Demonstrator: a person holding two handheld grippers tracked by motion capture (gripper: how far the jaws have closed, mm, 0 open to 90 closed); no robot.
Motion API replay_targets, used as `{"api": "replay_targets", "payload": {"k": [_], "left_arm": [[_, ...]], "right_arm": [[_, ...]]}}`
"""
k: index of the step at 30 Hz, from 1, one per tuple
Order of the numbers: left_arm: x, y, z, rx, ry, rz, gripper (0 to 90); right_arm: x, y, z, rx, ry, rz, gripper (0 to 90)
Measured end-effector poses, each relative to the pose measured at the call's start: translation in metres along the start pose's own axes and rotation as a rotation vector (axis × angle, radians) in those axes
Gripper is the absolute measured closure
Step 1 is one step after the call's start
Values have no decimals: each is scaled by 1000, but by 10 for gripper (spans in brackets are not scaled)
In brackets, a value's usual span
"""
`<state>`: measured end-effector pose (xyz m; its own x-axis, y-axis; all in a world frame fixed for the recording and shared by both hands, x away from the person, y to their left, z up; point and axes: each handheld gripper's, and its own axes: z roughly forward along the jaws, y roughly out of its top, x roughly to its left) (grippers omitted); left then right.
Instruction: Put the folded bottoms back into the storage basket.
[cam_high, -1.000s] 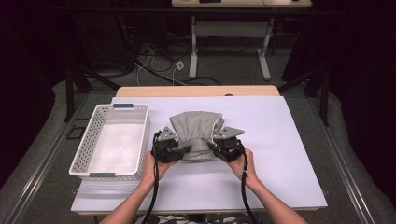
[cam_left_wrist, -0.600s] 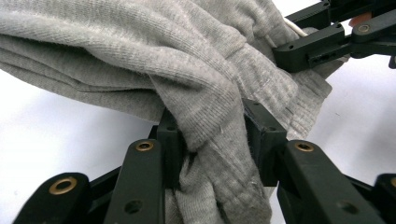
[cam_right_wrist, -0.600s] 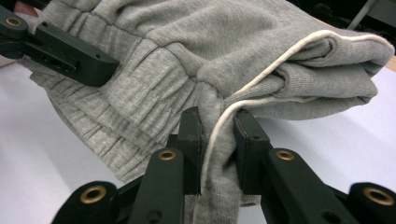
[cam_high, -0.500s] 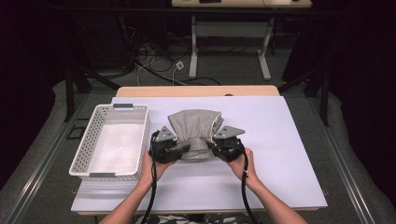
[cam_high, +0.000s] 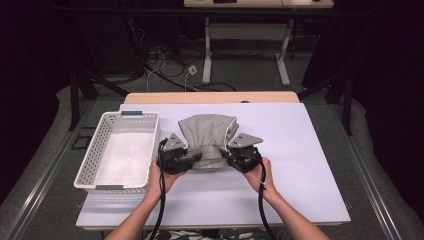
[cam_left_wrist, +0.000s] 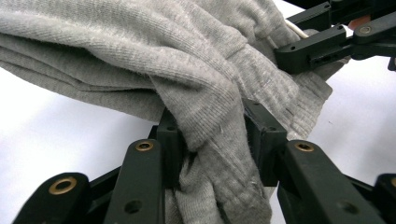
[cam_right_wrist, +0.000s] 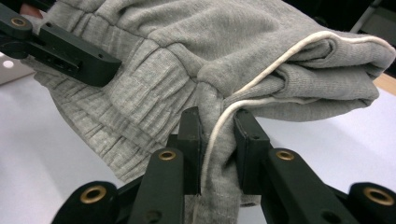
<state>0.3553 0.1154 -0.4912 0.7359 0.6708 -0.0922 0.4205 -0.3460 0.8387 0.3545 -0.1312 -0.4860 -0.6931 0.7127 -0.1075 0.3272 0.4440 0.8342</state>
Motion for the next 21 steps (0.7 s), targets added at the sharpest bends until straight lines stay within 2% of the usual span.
{"api": "replay_targets", "payload": {"k": [10,21], "left_arm": [[1,4,-5,-18,0,-1,632],[2,6,-12,-22,7,16,632]], "right_arm": [[1,5,-4,-18,-3,-5,750],[6,8,-4,-26,-2,-16,750]]}}
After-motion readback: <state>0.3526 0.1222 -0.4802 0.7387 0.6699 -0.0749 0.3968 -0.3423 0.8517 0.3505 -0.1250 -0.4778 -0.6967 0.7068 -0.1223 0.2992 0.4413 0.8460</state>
